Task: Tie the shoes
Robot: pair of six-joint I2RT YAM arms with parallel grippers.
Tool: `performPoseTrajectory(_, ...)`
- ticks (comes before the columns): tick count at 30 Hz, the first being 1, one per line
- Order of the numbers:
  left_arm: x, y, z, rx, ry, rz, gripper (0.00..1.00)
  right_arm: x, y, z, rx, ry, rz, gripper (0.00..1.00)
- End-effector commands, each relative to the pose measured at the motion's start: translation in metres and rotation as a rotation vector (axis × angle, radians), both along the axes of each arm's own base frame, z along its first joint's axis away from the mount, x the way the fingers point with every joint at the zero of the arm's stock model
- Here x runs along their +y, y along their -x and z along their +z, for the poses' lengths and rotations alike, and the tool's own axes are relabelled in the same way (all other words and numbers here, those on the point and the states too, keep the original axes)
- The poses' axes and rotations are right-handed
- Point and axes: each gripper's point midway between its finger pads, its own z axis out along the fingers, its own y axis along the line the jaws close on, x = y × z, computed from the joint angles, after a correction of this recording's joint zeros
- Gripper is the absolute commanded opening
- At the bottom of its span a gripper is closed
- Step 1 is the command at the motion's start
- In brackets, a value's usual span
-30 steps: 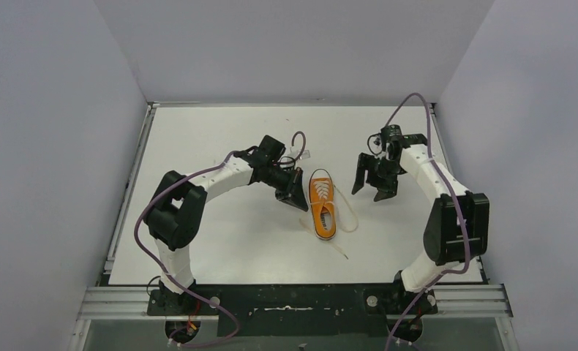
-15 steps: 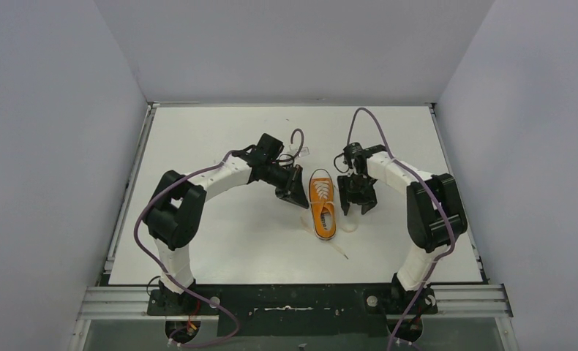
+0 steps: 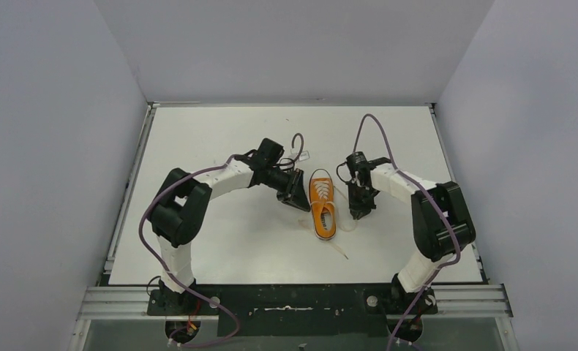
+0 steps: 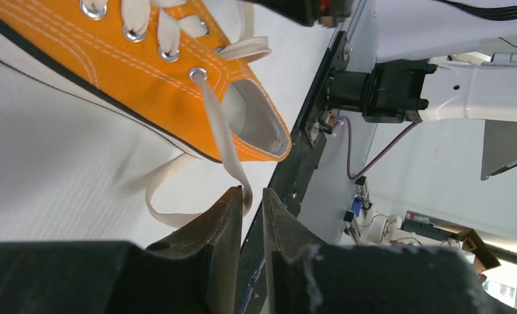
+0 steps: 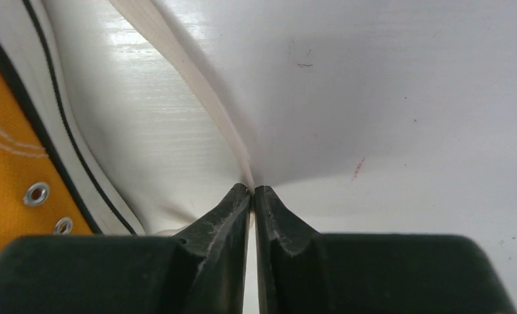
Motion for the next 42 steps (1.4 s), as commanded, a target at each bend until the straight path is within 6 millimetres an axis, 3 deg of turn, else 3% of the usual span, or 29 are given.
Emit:
performPoseTrajectory(1, 0.000, 0.003, -0.011, 0.002, 0.024, -0.026, 0.18, 0.003, -0.024, 0.044, -0.166, -0.025, -0.032, 0.10)
performPoseTrajectory(5, 0.003, 0.002, -0.030, 0.010, -0.004, -0.027, 0.21, 0.008, -0.027, 0.078, -0.219, -0.072, -0.040, 0.04)
performPoseTrajectory(9, 0.006, 0.000, -0.046, -0.012, -0.052, -0.030, 0.27, 0.010, -0.025, 0.098, -0.253, -0.104, -0.049, 0.01)
performPoseTrajectory(16, 0.012, -0.005, -0.060, -0.062, -0.112, -0.042, 0.42, 0.007, -0.018, 0.107, -0.263, -0.149, -0.075, 0.00)
performPoseTrajectory(27, -0.010, 0.002, -0.060, -0.058, 0.002, -0.080, 0.57, 0.005, -0.024, 0.131, -0.309, -0.213, -0.097, 0.00)
performPoseTrajectory(32, -0.022, 0.002, -0.054, -0.026, 0.096, -0.081, 0.58, 0.005, -0.026, 0.136, -0.315, -0.225, -0.095, 0.00)
performPoseTrajectory(36, -0.019, 0.008, -0.058, -0.014, 0.094, -0.091, 0.53, 0.001, -0.026, 0.138, -0.323, -0.229, -0.101, 0.00)
performPoseTrajectory(39, -0.014, 0.012, -0.052, -0.011, 0.098, -0.091, 0.37, -0.001, -0.026, 0.141, -0.326, -0.239, -0.109, 0.00)
performPoseTrajectory(42, -0.003, 0.022, -0.043, 0.007, 0.083, -0.105, 0.28, -0.001, -0.024, 0.149, -0.331, -0.260, -0.116, 0.00)
